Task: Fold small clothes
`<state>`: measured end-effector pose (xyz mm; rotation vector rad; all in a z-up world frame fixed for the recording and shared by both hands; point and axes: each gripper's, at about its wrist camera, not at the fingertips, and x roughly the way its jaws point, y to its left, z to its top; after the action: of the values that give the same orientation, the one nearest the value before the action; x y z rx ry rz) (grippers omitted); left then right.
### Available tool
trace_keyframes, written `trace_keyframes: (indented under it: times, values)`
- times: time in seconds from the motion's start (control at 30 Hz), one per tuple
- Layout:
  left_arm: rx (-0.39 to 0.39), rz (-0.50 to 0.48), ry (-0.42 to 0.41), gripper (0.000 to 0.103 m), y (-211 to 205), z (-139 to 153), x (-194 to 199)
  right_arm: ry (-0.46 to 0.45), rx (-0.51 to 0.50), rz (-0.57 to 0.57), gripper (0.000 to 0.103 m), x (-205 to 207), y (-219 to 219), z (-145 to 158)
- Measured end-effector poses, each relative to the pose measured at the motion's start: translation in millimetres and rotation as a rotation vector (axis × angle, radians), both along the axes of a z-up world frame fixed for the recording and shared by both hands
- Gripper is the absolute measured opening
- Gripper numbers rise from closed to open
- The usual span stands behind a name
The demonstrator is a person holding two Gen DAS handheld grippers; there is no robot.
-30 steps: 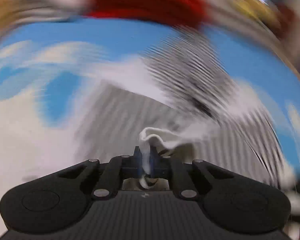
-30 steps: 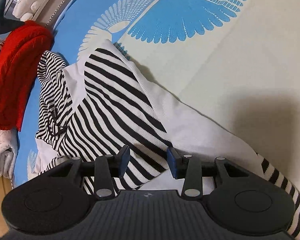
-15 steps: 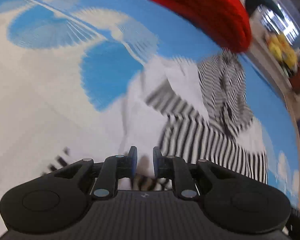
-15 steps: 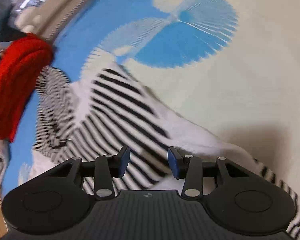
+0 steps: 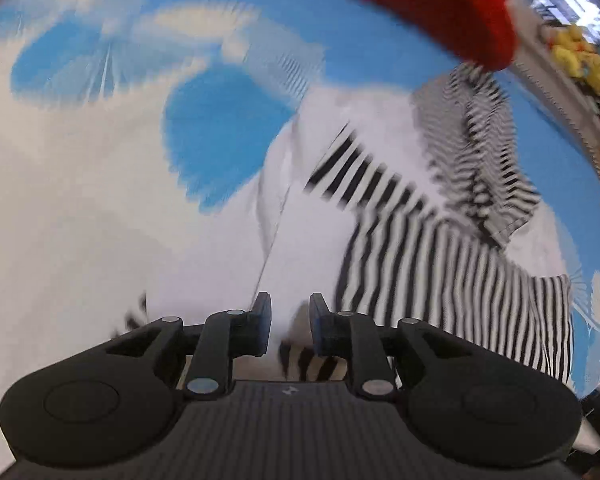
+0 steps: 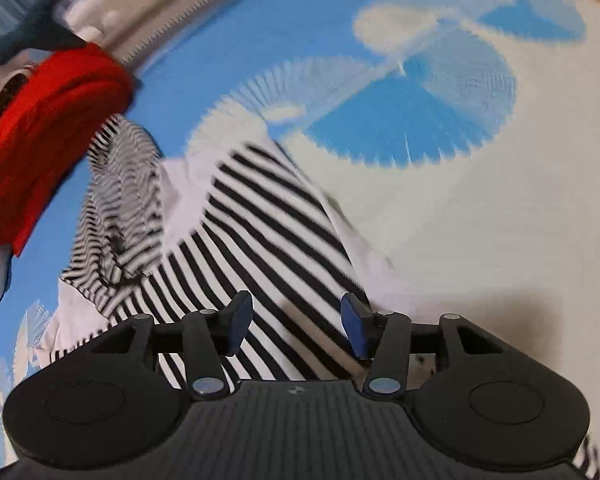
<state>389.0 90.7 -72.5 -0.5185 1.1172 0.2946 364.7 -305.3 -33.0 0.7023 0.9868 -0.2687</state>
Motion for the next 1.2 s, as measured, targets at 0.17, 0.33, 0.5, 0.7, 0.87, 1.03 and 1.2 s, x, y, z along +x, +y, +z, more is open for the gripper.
trace_keyframes:
  times: [0.17,0.33,0.5,0.7,0.87,1.03,1.2]
  values:
    - [0.053,-0.022,-0.006,0.021,-2,8,3,0.071,0.006,-0.017,0.05,-1,-5,-11]
    - [0.072,-0.084,-0.064,0.022,-15,12,7,-0.039,-0.086,0.089,0.056,1,4,13]
    - [-0.005,-0.066,-0.003,0.021,-9,0,5,0.103,0.01,0.113,0.058,0,-1,-17]
    - [0.132,-0.178,-0.222,0.022,-31,38,-1,-0.031,-0.182,0.226,0.058,-5,10,25]
    - [0.188,-0.256,-0.285,0.025,-47,46,-2,-0.087,-0.352,0.318,0.058,-5,13,44]
    - [0.205,-0.278,-0.339,0.026,-57,53,-5,-0.1,-0.392,0.326,0.058,-11,8,51]
    - [0.296,-0.269,-0.357,0.026,-70,57,-7,-0.109,-0.393,0.32,0.058,-18,0,57]
